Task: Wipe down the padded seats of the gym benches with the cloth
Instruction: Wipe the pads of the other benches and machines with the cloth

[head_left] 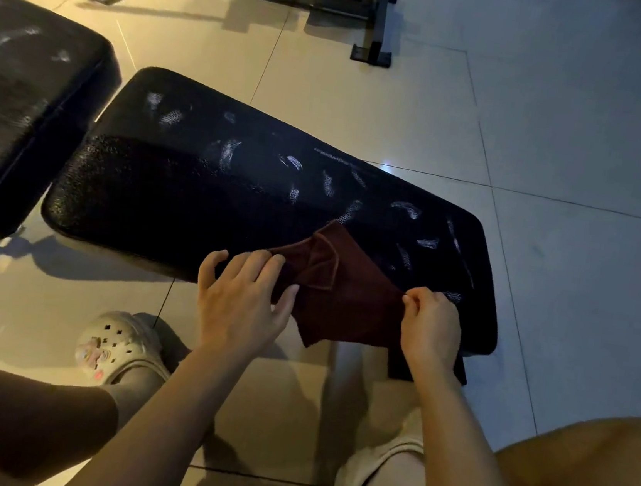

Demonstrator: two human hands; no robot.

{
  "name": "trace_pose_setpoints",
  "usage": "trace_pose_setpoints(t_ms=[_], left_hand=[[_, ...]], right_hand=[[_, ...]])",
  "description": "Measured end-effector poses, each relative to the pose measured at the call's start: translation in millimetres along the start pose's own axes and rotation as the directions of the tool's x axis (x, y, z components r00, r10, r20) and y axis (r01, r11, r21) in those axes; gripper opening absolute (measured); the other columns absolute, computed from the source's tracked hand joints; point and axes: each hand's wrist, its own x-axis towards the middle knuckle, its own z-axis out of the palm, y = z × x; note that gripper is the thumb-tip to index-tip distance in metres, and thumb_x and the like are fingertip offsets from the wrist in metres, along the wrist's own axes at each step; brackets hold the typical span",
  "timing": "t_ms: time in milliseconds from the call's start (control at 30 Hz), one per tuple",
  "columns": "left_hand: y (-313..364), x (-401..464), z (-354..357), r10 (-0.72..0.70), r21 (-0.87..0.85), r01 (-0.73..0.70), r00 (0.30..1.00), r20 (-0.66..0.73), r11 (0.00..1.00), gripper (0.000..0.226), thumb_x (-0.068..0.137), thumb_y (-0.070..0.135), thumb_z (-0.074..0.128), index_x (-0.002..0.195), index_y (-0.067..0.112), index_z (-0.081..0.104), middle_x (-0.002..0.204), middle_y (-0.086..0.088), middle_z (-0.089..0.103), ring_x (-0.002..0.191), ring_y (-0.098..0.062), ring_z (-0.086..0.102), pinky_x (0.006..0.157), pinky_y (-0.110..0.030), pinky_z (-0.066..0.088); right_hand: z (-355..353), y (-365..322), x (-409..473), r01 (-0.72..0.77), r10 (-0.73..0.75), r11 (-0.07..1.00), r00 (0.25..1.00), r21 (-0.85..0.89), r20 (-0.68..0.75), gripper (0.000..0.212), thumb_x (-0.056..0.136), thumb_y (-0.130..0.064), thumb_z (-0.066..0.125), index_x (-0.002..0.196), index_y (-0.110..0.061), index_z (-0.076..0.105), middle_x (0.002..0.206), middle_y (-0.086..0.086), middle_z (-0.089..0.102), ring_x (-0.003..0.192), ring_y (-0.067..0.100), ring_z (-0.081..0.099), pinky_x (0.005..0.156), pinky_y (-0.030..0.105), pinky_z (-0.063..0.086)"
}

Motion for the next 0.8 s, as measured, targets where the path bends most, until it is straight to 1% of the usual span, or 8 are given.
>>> trace_pose_setpoints(t_ms=[100, 200, 300, 367, 433, 600, 733, 800], left_hand=[[2.4, -2.6, 1.0, -0.030, -0.004, 0.030, 0.999, 0.029, 1.000, 0.044, 0.086, 0.049, 0.054, 0.111, 0.016, 0.069, 0.108, -0.001, 0.067, 0.102, -0.021, 0.063, 0.100, -0.043, 0.030], [8.2, -2.4, 3.0, -0.072, 0.030, 0.069, 0.993, 0.097, 0.997, 0.057, 0.081, 0.061, 0.052, 0.114, 0.017, 0.066, 0.111, -0.004, 0.064, 0.105, -0.025, 0.059, 0.101, -0.045, 0.028], [16.7, 7.0, 5.0, -0.131, 0.077, 0.121, 0.981, 0.141, 0.990, 0.070, 0.078, 0.075, 0.051, 0.116, 0.018, 0.063, 0.109, -0.004, 0.061, 0.105, -0.026, 0.056, 0.102, -0.045, 0.027], [19.1, 12.0, 5.4, -0.157, 0.093, 0.144, 0.976, 0.153, 0.985, 0.074, 0.076, 0.078, 0.051, 0.117, 0.017, 0.063, 0.106, -0.004, 0.061, 0.103, -0.026, 0.056, 0.103, -0.046, 0.027], [18.6, 12.9, 6.2, -0.151, 0.097, 0.138, 0.978, 0.141, 0.986, 0.072, 0.076, 0.075, 0.053, 0.116, 0.016, 0.063, 0.105, -0.004, 0.063, 0.101, -0.026, 0.058, 0.102, -0.045, 0.026], [13.4, 1.2, 8.2, -0.094, 0.050, 0.093, 0.995, 0.027, 0.994, 0.047, 0.089, 0.053, 0.045, 0.112, 0.016, 0.064, 0.104, -0.002, 0.065, 0.100, -0.023, 0.060, 0.097, -0.042, 0.028], [14.3, 1.1, 7.2, -0.118, -0.008, 0.118, 0.993, 0.001, 0.993, 0.036, 0.093, 0.036, 0.040, 0.114, 0.019, 0.064, 0.106, 0.001, 0.065, 0.101, -0.020, 0.059, 0.098, -0.041, 0.028], [15.8, 1.5, 6.7, -0.128, -0.033, 0.129, 0.992, 0.013, 0.991, 0.035, 0.092, 0.033, 0.040, 0.115, 0.019, 0.063, 0.107, 0.002, 0.064, 0.101, -0.019, 0.058, 0.098, -0.041, 0.028]], right_hand=[[-1.7, -0.8, 1.1, 0.047, -0.047, 0.999, 0.999, -0.024, 0.022, 0.029, 0.103, -0.022, 0.041, 0.119, -0.010, 0.062, 0.113, 0.009, 0.059, 0.104, 0.025, 0.053, 0.085, 0.038, 0.048], [5.2, -6.2, -15.7, 0.030, -0.032, 0.997, 0.999, 0.073, 0.029, 0.034, 0.100, -0.033, 0.051, 0.126, -0.013, 0.057, 0.119, 0.006, 0.054, 0.111, 0.023, 0.050, 0.088, 0.036, 0.047], [11.0, -4.7, -20.2, -0.028, 0.021, 0.980, 0.999, 0.197, 0.036, 0.024, 0.094, -0.033, 0.061, 0.110, -0.015, 0.061, 0.110, 0.002, 0.051, 0.110, 0.022, 0.047, 0.086, 0.031, 0.042], [8.9, -3.1, -11.6, 0.024, -0.027, 0.991, 0.999, 0.133, 0.025, 0.013, 0.094, -0.029, 0.062, 0.098, -0.016, 0.063, 0.106, 0.000, 0.052, 0.104, 0.022, 0.050, 0.089, 0.037, 0.044], [3.1, 0.6, 0.0, 0.045, -0.046, 0.997, 0.999, 0.057, 0.020, 0.013, 0.096, -0.028, 0.060, 0.098, -0.017, 0.065, 0.107, 0.002, 0.056, 0.102, 0.023, 0.053, 0.093, 0.042, 0.043], [-7.7, 8.0, 17.6, 0.080, -0.076, 0.988, 0.996, -0.134, 0.035, 0.022, 0.101, -0.026, 0.050, 0.109, -0.014, 0.066, 0.115, 0.006, 0.058, 0.106, 0.024, 0.053, 0.094, 0.039, 0.038], [-13.7, -28.2, -0.6, 0.106, -0.096, 0.988, 0.991, 0.109, -0.095, 0.028, 0.099, -0.020, 0.052, 0.125, -0.014, 0.058, 0.127, 0.004, 0.050, 0.112, 0.021, 0.052, 0.087, 0.029, 0.045], [-4.5, -55.8, -16.1, 0.227, -0.228, 0.957, 0.973, 0.182, -0.017, 0.037, 0.100, -0.020, 0.049, 0.136, -0.016, 0.052, 0.137, 0.001, 0.047, 0.121, 0.017, 0.049, 0.096, 0.028, 0.044]])
